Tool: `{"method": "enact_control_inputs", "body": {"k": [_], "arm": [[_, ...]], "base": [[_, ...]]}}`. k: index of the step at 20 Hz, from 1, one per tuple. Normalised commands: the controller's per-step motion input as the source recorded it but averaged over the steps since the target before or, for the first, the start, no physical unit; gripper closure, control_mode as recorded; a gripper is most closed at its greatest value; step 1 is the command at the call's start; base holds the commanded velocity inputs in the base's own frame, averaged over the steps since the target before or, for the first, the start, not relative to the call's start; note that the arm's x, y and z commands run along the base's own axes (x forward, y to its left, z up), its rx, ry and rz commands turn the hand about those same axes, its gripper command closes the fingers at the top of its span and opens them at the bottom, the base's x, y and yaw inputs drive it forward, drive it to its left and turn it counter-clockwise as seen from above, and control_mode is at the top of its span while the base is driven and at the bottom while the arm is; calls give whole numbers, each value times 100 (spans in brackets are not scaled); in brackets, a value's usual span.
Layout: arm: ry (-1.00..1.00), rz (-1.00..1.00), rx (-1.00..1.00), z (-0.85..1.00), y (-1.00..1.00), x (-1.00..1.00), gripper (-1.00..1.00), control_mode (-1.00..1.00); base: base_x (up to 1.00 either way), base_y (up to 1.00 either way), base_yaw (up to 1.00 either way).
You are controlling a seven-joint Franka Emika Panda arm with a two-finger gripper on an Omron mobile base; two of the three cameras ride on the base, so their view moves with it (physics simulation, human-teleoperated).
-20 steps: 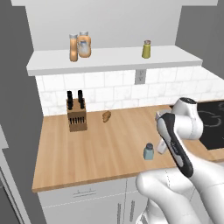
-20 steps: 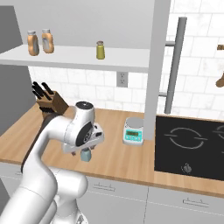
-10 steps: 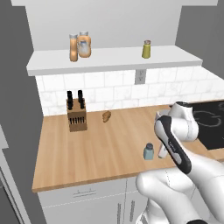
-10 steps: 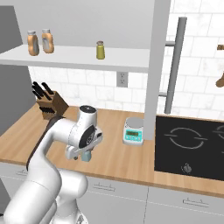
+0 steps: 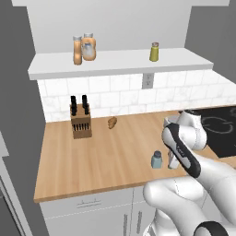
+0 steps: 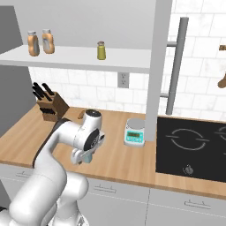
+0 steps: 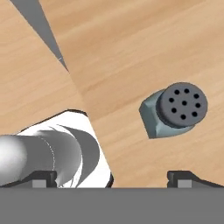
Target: Put the shaker and condiment bottle from the counter next to their counterparts in the cabinet.
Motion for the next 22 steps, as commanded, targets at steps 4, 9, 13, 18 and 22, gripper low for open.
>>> {"method": "enact_control_inputs", "body": {"k": [4,9,13,18,22], "arm": [[-7,26,14,-1,-27,7,-100,-100],[-1,4,2,0,0,0,-100,-100],[-2,6,2,-1,4,3,-100,-100],[-9,7,1,-8,25,16,-100,-100],[0,2,3,-4,6,3,-100,-100]], "base": [[0,0,0],[0,0,0],[0,0,0],[0,0,0],[0,0,0]]}}
